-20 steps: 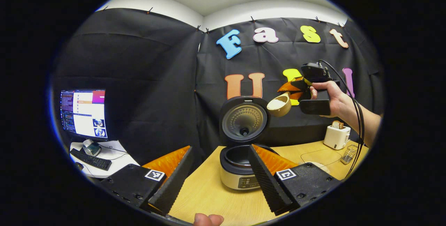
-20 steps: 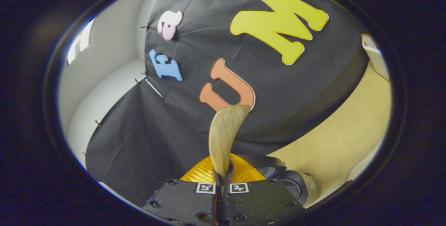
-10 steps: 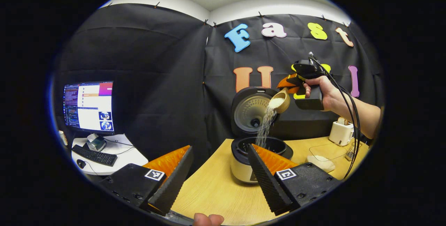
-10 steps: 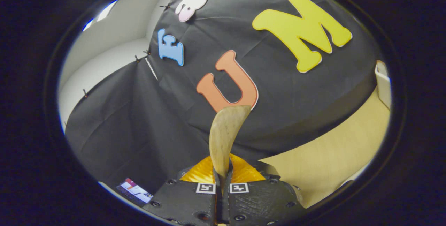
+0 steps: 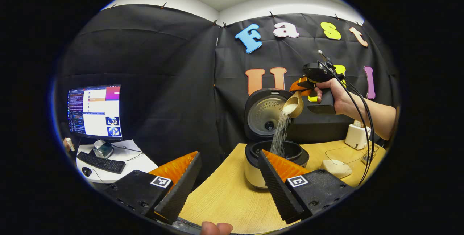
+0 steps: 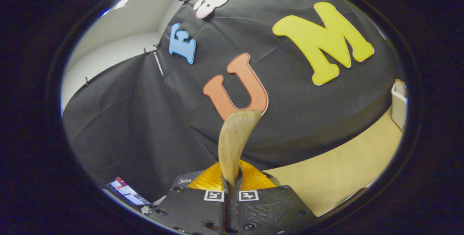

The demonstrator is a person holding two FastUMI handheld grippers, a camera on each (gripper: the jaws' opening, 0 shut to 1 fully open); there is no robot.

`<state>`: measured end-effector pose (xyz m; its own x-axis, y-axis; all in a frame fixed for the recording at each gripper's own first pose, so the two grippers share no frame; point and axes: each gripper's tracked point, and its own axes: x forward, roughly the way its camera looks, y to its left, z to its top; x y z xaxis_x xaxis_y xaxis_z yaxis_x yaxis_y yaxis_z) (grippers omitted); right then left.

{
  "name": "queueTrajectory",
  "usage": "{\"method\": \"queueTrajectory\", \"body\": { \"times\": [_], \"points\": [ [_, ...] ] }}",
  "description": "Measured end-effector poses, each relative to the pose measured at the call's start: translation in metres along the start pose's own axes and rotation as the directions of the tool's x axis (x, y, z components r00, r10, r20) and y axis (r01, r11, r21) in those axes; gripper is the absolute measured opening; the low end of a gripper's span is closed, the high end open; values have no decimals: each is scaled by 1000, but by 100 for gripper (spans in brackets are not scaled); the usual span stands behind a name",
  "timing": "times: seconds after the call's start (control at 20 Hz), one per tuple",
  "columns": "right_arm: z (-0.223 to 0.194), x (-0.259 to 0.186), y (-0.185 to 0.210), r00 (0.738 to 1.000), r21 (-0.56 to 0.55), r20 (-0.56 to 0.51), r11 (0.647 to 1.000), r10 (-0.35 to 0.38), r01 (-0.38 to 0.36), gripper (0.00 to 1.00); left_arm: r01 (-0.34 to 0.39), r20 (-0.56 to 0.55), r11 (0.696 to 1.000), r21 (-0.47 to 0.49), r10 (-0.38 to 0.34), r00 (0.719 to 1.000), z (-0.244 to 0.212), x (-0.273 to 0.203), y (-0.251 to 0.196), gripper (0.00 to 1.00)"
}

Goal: Close the left gripper, press the button to open the rice cooker; take a wooden spoon from the chopstick holder with the right hand, scoop a spoonful of rice and pour it into the rice cooker, then put the wooden spoon back into the chopstick holder.

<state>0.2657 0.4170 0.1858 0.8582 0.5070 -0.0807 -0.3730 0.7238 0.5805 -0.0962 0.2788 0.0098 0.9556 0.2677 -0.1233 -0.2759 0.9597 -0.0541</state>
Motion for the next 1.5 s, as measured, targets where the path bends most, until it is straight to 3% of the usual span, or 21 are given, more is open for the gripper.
{"method": "queueTrajectory", "body": {
  "times": [0.75, 1.25, 1.5],
  "points": [
    [9, -6, 19, 998, -177, 63, 983, -30, 40, 0, 14, 14, 1000, -4, -14, 1000, 4, -1, -2, 100],
    [4, -11, 40, 995, -322, 101, 945, -24, 55, 0, 12, 13, 1000, -3, -12, 1000, 2, -9, 0, 100],
    [-5, -14, 52, 991, -430, 132, 900, -6, 63, 2, 8, 22, 1000, -1, -8, 1000, 4, -11, 0, 100]
  ]
}}
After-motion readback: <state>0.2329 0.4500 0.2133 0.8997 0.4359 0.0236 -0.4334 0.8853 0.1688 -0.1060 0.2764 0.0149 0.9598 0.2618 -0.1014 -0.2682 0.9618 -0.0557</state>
